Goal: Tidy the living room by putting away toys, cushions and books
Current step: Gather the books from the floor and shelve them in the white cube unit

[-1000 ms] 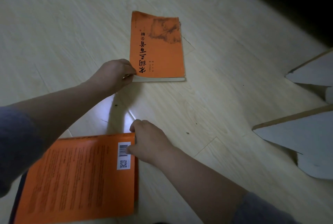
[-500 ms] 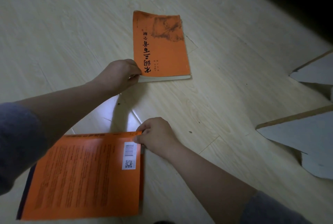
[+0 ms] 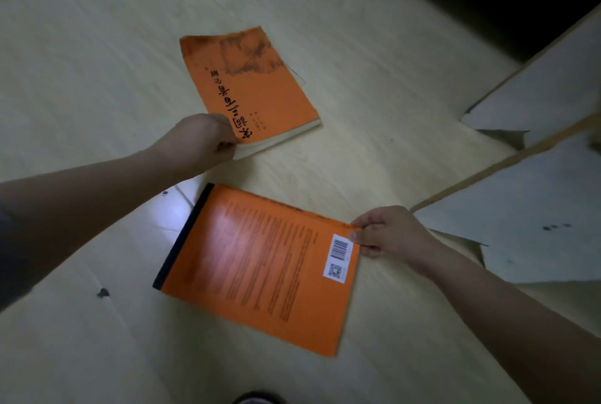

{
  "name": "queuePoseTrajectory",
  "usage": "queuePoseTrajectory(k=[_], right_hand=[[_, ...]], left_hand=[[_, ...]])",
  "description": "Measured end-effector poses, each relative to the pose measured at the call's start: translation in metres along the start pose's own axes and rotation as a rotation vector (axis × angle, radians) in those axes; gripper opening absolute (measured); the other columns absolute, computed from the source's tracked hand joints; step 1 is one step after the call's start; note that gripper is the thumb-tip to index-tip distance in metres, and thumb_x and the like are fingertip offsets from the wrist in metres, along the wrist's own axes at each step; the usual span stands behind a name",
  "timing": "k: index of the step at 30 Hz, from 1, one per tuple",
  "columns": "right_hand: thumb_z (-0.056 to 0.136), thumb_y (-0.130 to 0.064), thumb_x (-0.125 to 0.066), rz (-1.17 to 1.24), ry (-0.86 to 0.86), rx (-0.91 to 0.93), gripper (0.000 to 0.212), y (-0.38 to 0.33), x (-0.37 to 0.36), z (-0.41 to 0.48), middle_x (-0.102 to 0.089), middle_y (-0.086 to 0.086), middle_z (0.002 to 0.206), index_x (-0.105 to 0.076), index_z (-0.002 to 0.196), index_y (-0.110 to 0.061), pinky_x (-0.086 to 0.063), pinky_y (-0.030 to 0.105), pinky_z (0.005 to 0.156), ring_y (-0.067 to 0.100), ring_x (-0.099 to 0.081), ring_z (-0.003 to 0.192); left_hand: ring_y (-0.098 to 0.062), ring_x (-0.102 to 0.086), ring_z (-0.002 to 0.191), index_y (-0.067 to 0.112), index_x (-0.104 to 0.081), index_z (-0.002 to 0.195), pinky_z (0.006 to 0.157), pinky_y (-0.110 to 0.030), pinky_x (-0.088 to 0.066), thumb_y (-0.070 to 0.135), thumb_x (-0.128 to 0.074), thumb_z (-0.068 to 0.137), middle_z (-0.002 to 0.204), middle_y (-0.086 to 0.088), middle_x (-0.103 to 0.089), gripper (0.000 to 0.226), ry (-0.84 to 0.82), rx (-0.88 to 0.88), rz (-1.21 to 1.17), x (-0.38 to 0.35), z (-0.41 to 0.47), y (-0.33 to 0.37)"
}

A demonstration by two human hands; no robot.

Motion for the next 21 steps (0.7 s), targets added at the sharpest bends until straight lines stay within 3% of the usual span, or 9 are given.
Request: queuePoseTrajectory(k=[3,5,7,9,11,13,16,19,21], right_hand=[[0.079,-0.007,-0.075,-0.050,0.038,-0.056,0.011,0.020,0.023,-0.008,-0.065,0.008,0.061,-0.072,0.089,-0.001,-0.051,0.026,0.061,0.016,-0.057,0.056],[0.080,-0.006,-0.074,-0.075,0.019,-0.107,0.010,0.030,0.031,-0.016,-0.068,0.015,0.069,-0.073,0.087,0.000,-0.053,0.031,0.067,0.022,-0.060,0.064],[0.081,-0.007,-0.073,-0.142,-0.042,-0.161,0.013,0.036,0.032,-0.025,-0.071,0.020,0.078,-0.073,0.089,0.003,-0.051,0.022,0.060,0.020,-0.060,0.062],[0.084,-0.016,-0.071,-0.363,-0.079,-0.180,0.024,0.036,0.034,-0.032,-0.071,0.017,0.088,-0.072,0.095,0.005,-0.044,0.012,0.052,0.015,-0.060,0.065],[0.084,-0.031,-0.069,-0.626,0.007,-0.089,0.035,0.027,0.038,-0.033,-0.066,0.007,0.104,-0.068,0.104,-0.002,-0.040,0.018,0.064,0.013,-0.061,0.090],[0.080,-0.038,-0.073,-0.563,0.117,0.029,0.042,0.019,0.035,-0.032,-0.057,-0.001,0.107,-0.060,0.113,-0.014,-0.038,0.023,0.074,0.012,-0.055,0.100],[0.079,-0.045,-0.072,-0.497,0.101,0.162,0.058,0.009,0.009,-0.033,-0.054,-0.002,0.113,-0.051,0.125,-0.018,-0.043,0.028,0.085,0.013,-0.053,0.104],[0.073,-0.059,-0.070,-0.658,0.109,0.181,0.067,0.000,-0.016,-0.033,-0.049,0.001,0.113,-0.047,0.121,-0.017,-0.043,0.031,0.084,0.018,-0.049,0.105],[0.068,-0.063,-0.072,-0.720,0.140,0.171,0.068,-0.005,-0.022,-0.032,-0.046,0.002,0.108,-0.047,0.112,-0.017,-0.043,0.031,0.084,0.018,-0.046,0.101]], left_hand=[[-0.018,-0.043,0.056,0.008,-0.053,0.055,0.050,-0.020,-0.027,-0.002,-0.070,0.071,0.058,0.005,-0.042,0.025,-0.004,-0.025,-0.046,-0.002,0.010,0.024],[-0.010,-0.035,0.054,0.014,-0.047,0.055,0.049,-0.019,-0.022,0.003,-0.070,0.075,0.057,0.011,-0.034,0.032,-0.029,-0.027,-0.065,-0.009,0.018,0.046],[-0.005,-0.034,0.056,0.013,-0.047,0.056,0.050,-0.019,-0.025,0.009,-0.069,0.079,0.060,0.012,-0.034,0.032,-0.077,-0.029,-0.074,-0.020,0.028,0.067],[-0.004,-0.037,0.059,0.015,-0.048,0.058,0.054,-0.019,-0.033,0.009,-0.068,0.080,0.061,0.015,-0.036,0.031,-0.088,-0.063,-0.131,-0.029,0.039,0.091],[-0.005,-0.043,0.062,0.015,-0.055,0.061,0.059,-0.021,-0.039,0.012,-0.069,0.080,0.063,0.014,-0.045,0.024,-0.088,-0.104,-0.182,-0.032,0.047,0.112],[-0.014,-0.054,0.072,0.012,-0.068,0.079,0.067,-0.031,-0.046,0.023,-0.072,0.080,0.078,0.004,-0.056,0.012,-0.074,-0.071,-0.197,-0.031,0.054,0.114],[-0.021,-0.059,0.092,0.012,-0.069,0.106,0.081,-0.031,-0.047,0.037,-0.074,0.075,0.101,-0.003,-0.059,0.041,-0.074,0.007,-0.174,-0.022,0.058,0.091],[-0.026,-0.045,0.122,0.021,-0.058,0.127,0.102,-0.042,-0.041,0.061,-0.069,0.063,0.132,-0.003,-0.048,0.076,-0.209,0.118,-0.067,-0.019,0.054,0.053],[-0.029,-0.027,0.137,0.029,-0.042,0.140,0.111,-0.049,-0.031,0.056,-0.077,0.063,0.150,0.001,-0.028,0.088,-0.329,0.227,0.007,-0.024,0.048,0.029]])
Point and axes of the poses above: each hand's wrist, its own z-axis towards the middle knuckle, its own x-axis out of the back of the hand, y = z × x, the point moved 8 cm from there along z, towards the middle knuckle
